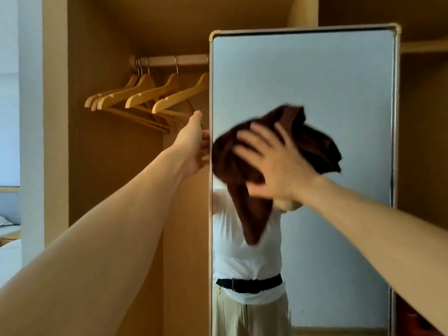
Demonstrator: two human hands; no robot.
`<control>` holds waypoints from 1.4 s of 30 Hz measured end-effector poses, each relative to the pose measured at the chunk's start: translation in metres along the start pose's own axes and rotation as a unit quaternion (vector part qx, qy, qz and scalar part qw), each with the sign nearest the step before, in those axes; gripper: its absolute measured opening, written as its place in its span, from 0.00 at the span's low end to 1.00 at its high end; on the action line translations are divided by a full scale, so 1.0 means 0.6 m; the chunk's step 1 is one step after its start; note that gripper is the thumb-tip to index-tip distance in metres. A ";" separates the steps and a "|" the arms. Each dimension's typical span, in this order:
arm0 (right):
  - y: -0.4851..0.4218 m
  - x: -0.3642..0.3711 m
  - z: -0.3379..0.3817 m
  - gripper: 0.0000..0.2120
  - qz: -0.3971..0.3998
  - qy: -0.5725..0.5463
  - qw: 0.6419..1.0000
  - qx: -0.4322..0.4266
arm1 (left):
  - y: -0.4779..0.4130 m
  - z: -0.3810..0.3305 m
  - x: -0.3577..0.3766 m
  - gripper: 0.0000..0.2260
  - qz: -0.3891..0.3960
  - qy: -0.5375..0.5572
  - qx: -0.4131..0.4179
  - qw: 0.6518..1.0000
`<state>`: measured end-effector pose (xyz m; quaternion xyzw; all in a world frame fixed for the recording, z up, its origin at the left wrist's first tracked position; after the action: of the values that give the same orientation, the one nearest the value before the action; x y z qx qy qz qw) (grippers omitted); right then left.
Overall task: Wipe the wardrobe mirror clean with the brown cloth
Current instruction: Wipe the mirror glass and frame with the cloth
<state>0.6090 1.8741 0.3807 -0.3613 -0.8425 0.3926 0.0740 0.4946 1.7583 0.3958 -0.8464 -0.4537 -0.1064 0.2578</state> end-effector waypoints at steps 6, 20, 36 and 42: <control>-0.073 -0.012 -0.113 0.36 -0.009 -0.027 0.968 0.248 | 0.015 0.012 0.012 0.22 0.025 -0.047 -0.004 0.999; 0.209 0.040 0.091 0.35 0.031 -0.047 0.978 0.200 | 0.038 0.034 0.019 0.11 0.001 -0.049 0.078 0.996; 0.142 0.030 -0.161 0.38 0.100 -0.018 0.933 0.345 | 0.131 0.113 0.276 0.31 0.173 -0.554 0.403 0.708; 0.155 0.028 -0.187 0.41 0.139 -0.063 0.960 0.236 | 0.110 0.149 0.302 0.28 0.097 -0.391 0.365 0.839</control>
<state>0.6935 1.9935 0.3878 -0.4218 -0.6704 0.6085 0.0483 0.6466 1.9055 0.3729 -0.7016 -0.4387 0.4325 0.3583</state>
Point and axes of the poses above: each hand's wrist, its own y-axis away from the middle knuckle, its own x-axis out of the palm, z = x × y, the point moved 6 cm from there along -y, towards the middle knuckle, and after that the axes turned 15 degrees about y, right-handed, at the moved point
